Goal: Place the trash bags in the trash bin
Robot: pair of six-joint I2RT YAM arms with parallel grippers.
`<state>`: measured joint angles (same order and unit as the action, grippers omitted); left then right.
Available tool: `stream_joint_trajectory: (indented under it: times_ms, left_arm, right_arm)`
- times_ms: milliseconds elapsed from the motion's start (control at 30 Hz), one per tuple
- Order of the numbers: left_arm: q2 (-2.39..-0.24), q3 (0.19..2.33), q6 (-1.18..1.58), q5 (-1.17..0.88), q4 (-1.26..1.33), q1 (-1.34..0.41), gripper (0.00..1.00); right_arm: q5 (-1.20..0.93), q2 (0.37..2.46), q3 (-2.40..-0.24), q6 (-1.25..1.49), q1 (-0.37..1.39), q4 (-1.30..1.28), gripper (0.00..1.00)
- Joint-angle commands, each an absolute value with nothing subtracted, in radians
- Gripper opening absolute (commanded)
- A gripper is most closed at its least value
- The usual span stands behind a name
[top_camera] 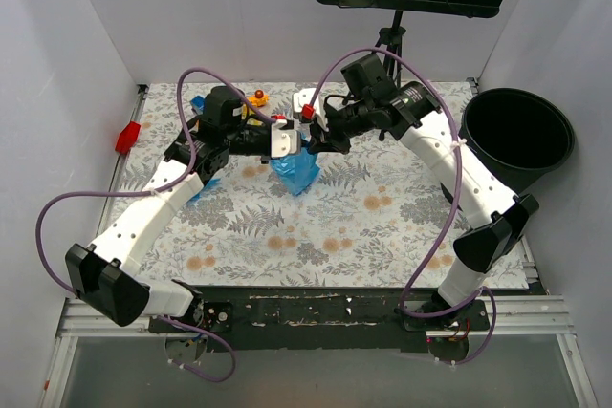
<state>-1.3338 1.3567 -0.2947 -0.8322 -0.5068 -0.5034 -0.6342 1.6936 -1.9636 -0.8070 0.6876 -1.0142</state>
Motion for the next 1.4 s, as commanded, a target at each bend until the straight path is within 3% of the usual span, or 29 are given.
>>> stream_joint_trajectory:
  times_ms: [0, 133, 267, 533, 733, 1367]
  left_arm:
    - [-1.293, 1.361, -0.265, -0.782, -0.48, -0.512, 0.0]
    - [-1.285, 1.353, -0.29, -0.744, -0.453, -0.512, 0.0]
    - [-1.29, 1.351, -0.331, -0.738, -0.446, -0.515, 0.0]
    - [-1.311, 1.347, -0.417, -0.709, -0.457, -0.529, 0.0]
    - [-1.324, 1.353, -0.446, -0.703, -0.457, -0.535, 0.0]
    - [-1.335, 1.356, -0.479, -0.67, -0.457, -0.546, 0.0]
  right_arm:
    - [-0.598, 1.635, -1.933, -0.747, 0.689, -0.965, 0.01]
    - [-0.552, 1.589, -1.885, -0.733, 0.689, -0.982, 0.04]
    - [-0.548, 1.578, -1.862, -0.684, 0.678, -1.017, 0.25]
    - [-0.528, 1.62, -1.968, -0.479, 0.66, -0.939, 0.43]
    - [-0.555, 1.71, -2.082, -0.393, 0.658, -0.98, 0.44]
    - [-0.799, 1.77, -2.091, -0.293, 0.586, -0.991, 0.4]
